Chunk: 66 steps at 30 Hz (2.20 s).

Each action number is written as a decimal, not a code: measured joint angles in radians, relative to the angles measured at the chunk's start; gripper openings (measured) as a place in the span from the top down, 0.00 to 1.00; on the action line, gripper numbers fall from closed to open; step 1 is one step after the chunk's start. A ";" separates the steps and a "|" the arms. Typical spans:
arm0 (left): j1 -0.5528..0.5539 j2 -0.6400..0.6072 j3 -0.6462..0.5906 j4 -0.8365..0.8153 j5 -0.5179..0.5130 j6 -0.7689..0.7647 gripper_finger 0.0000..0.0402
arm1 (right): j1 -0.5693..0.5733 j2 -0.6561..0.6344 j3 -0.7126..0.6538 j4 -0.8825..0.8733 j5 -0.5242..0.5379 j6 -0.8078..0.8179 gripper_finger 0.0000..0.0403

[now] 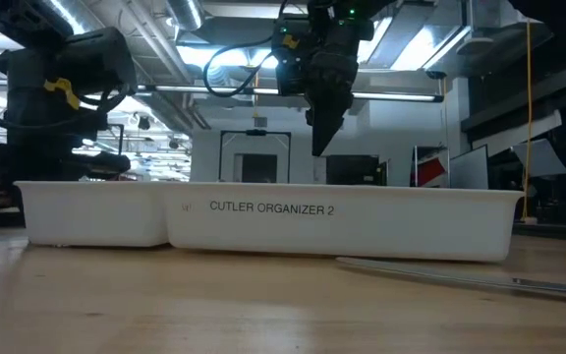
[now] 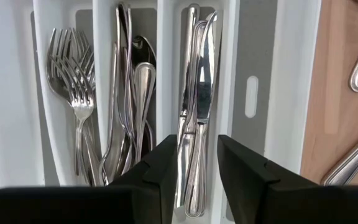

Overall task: Sort silverware
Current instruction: Put the fork into the organizer tray

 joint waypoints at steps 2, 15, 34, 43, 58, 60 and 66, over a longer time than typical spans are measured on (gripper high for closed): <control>0.000 0.000 0.000 0.005 0.001 -0.002 0.97 | 0.000 0.000 0.000 -0.001 0.000 0.000 0.71; 0.058 -0.041 0.036 -0.002 0.013 -0.066 1.00 | 0.000 -0.001 0.011 -0.107 0.009 -0.077 0.71; 0.145 -0.069 0.041 -0.023 0.003 -0.084 0.99 | -0.015 -0.004 0.134 -0.182 0.104 -0.134 0.71; 0.145 -0.069 0.041 -0.009 -0.065 -0.103 0.99 | -0.015 -0.004 0.134 -0.182 0.103 -0.135 0.71; 0.152 -0.069 0.159 -0.116 -0.112 0.050 1.00 | -0.015 -0.004 0.135 -0.182 0.103 -0.158 0.71; 0.163 -0.070 0.189 -0.200 -0.077 0.060 1.00 | -0.015 -0.004 0.135 -0.182 0.102 -0.158 0.71; 0.170 -0.071 0.210 -0.450 0.023 0.071 1.00 | -0.015 -0.004 0.135 -0.182 0.102 -0.158 0.71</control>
